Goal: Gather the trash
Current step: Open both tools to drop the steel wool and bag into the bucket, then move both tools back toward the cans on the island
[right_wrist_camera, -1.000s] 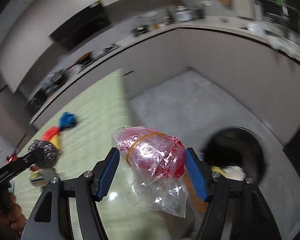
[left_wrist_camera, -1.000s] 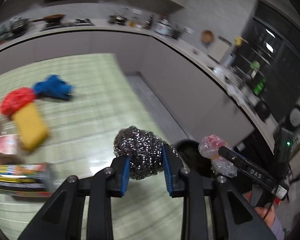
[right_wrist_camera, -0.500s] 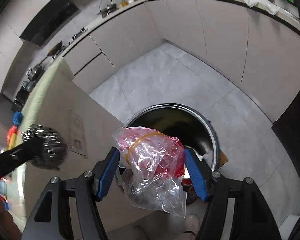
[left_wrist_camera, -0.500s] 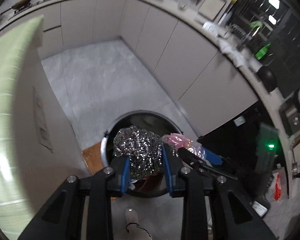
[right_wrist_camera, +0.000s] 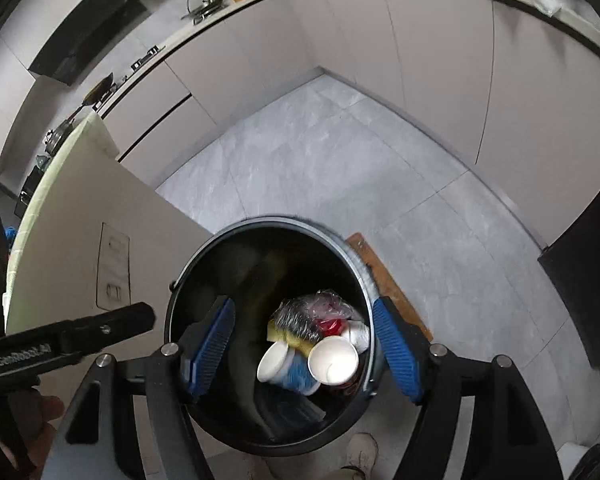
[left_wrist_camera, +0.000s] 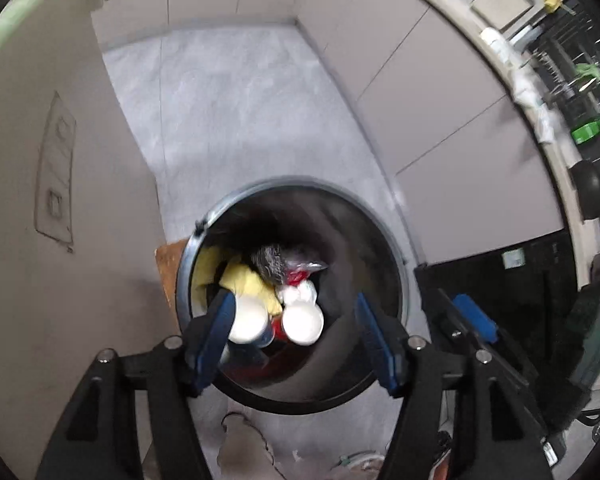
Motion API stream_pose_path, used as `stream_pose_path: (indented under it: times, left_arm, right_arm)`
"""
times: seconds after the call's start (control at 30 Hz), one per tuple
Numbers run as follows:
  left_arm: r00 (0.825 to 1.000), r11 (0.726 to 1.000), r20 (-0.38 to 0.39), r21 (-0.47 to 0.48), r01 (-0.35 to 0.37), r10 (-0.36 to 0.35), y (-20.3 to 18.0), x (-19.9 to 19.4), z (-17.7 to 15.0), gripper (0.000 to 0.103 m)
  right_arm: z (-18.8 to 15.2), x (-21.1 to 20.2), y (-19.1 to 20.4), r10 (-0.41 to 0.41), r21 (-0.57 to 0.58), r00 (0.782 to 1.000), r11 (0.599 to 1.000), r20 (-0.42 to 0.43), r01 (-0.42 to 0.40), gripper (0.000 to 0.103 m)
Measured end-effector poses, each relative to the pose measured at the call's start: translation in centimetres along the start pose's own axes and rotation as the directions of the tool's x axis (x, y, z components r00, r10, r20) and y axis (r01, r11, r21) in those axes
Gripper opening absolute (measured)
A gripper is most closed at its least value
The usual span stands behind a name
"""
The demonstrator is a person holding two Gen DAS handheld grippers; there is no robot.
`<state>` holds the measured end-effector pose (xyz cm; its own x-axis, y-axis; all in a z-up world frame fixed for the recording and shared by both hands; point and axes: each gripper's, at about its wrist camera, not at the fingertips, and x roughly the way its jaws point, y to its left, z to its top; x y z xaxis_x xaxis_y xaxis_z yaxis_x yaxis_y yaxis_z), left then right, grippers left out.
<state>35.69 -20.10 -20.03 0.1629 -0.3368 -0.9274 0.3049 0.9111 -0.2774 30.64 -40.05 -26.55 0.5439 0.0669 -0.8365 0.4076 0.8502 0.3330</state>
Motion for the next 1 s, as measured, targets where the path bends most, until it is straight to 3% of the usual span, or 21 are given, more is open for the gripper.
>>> stream_pose_path:
  times: [0.23, 0.43, 0.57, 0.67, 0.83, 1.0]
  left_arm:
    - [0.990, 1.000, 0.143, 0.021, 0.005, -0.008, 0.3, -8.5, 0.0, 0.064]
    - [0.977, 1.000, 0.211, 0.007, 0.019, -0.020, 5.1, -15.3, -0.8, 0.064]
    - [0.972, 1.000, 0.234, -0.027, -0.002, 0.008, 10.8, -19.2, -2.9, 0.064]
    - [0.967, 0.996, 0.254, -0.083, 0.034, -0.012, 15.8, -22.2, -4.1, 0.064]
    - [0.939, 0.983, 0.328, -0.176, -0.050, 0.106, 24.9, -27.0, -6.8, 0.064]
    - [0.919, 0.951, 0.323, -0.280, -0.134, 0.225, 33.3, -28.8, -9.2, 0.064]
  right_arm:
    - [1.0, -4.8, 3.6, 0.015, -0.039, 0.998, 0.999, 0.056, -0.013, 0.073]
    - [0.7, -11.0, 10.8, 0.060, -0.075, 0.992, 0.996, 0.113, -0.052, 0.074]
    - [-0.4, -13.3, 17.9, 0.116, -0.124, 0.987, 0.987, 0.107, -0.103, 0.076]
    - [-2.2, -13.5, 24.0, 0.170, -0.180, 0.981, 0.972, 0.090, -0.152, 0.077]
    - [-5.8, -12.8, 33.7, 0.229, -0.278, 0.972, 0.938, 0.054, -0.206, 0.077]
    - [-9.3, -11.2, 41.8, 0.270, -0.337, 0.963, 0.908, 0.015, -0.249, 0.077]
